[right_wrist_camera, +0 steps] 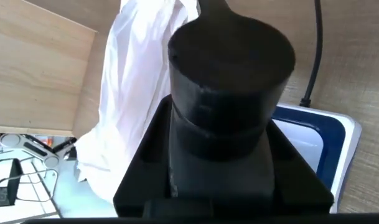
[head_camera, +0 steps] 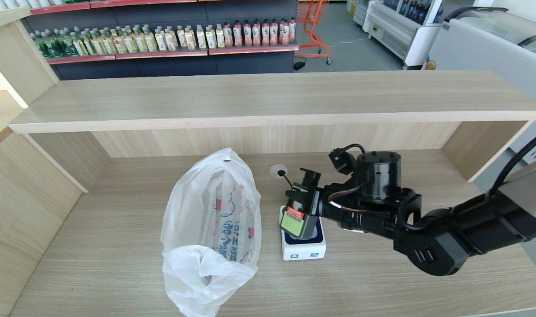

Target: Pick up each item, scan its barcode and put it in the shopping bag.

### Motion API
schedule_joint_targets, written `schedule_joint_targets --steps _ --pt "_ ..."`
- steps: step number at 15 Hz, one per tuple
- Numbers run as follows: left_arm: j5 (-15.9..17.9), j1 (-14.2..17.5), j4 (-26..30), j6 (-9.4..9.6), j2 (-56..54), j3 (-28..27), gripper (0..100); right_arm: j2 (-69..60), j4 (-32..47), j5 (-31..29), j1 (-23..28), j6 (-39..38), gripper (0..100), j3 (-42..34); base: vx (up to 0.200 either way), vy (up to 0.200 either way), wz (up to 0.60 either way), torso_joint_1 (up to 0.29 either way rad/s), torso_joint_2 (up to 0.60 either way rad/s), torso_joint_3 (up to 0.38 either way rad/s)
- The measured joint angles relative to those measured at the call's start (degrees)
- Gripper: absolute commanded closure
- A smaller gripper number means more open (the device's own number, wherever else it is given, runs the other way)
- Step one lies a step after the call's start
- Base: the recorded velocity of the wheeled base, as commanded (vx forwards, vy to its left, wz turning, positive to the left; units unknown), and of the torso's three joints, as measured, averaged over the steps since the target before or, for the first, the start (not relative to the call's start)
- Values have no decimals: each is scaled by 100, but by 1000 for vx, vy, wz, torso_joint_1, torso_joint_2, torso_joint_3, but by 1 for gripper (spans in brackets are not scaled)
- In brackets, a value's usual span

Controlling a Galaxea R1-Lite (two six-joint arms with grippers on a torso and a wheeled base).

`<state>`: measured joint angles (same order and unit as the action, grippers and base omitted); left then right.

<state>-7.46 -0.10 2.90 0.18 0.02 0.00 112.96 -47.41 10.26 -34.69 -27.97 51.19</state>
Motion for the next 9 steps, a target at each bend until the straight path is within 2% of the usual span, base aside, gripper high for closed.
schedule_joint_targets --steps 3,5,7,9 --pt "2 0 -1 0 0 0 0 -822 190 5 -2 180 100 -285 0 0 0 0 0 0" --pt "2 0 -1 -2 0 0 0 -1320 425 2 2 730 100 -491 0 0 0 0 0 0" --pt "2 0 -1 0 -2 0 0 -1549 26 -1 145 1360 100 -686 0 0 0 0 0 0" --pt "2 0 -1 0 0 0 0 -1627 -245 -1 206 1601 100 -872 0 0 0 0 0 0"
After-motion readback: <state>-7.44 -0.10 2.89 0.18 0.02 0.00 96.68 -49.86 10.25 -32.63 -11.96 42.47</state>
